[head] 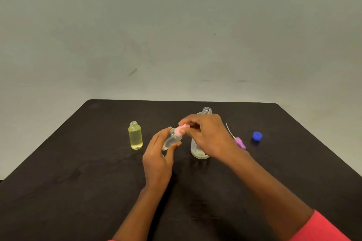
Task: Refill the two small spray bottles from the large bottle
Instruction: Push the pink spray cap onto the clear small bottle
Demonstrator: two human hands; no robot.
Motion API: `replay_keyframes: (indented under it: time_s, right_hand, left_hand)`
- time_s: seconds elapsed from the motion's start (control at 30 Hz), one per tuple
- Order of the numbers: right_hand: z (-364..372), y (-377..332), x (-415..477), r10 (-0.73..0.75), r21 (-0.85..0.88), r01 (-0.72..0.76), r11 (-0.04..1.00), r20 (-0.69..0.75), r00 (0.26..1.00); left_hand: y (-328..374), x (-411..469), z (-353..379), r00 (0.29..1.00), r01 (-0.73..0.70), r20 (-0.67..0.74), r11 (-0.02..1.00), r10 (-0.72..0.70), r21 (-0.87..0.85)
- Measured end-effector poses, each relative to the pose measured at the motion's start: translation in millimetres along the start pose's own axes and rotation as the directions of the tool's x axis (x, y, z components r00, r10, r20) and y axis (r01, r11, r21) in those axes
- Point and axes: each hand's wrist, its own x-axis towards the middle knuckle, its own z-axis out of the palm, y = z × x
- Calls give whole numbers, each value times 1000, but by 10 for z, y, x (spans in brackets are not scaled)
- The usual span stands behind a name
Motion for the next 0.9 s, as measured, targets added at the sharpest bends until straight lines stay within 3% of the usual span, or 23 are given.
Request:
replay_keyframes:
  time_s: [0.07, 0.17, 0.33, 0.53, 0.67, 0.73, 0.9]
  right_hand:
    - [54, 17, 8, 39, 23, -38, 999, -85, 996]
    - [100, 55, 13, 26, -89, -38, 995, -134, 991]
    - [-1, 61, 15, -91, -82, 93, 992, 28, 995]
    - [31, 28, 61, 30, -259, -50, 965, -80, 996]
    - [-60, 86, -15, -103, -93, 102, 991, -11, 995]
    - [-25, 136, -44, -170, -109, 170, 979, 7, 985]
    - [45, 117, -53, -3, -31, 2, 1000, -43, 999]
  left_hand:
    - [-15, -2, 5, 1000, -6, 7, 1000, 6, 25]
    - [-29, -6, 6, 1000, -24, 2, 997, 24, 72]
    - [-40, 3, 2, 999, -51, 7, 994, 50, 100]
    - [17, -36, 20, 986, -164, 36, 973, 160, 162]
    - [22, -19, 13, 993, -115, 23, 986, 113, 123]
    - [-4, 4, -3, 995, -103, 18, 988, 102, 116]
    - [-7, 0, -7, 995, -102, 22, 986, 100, 130]
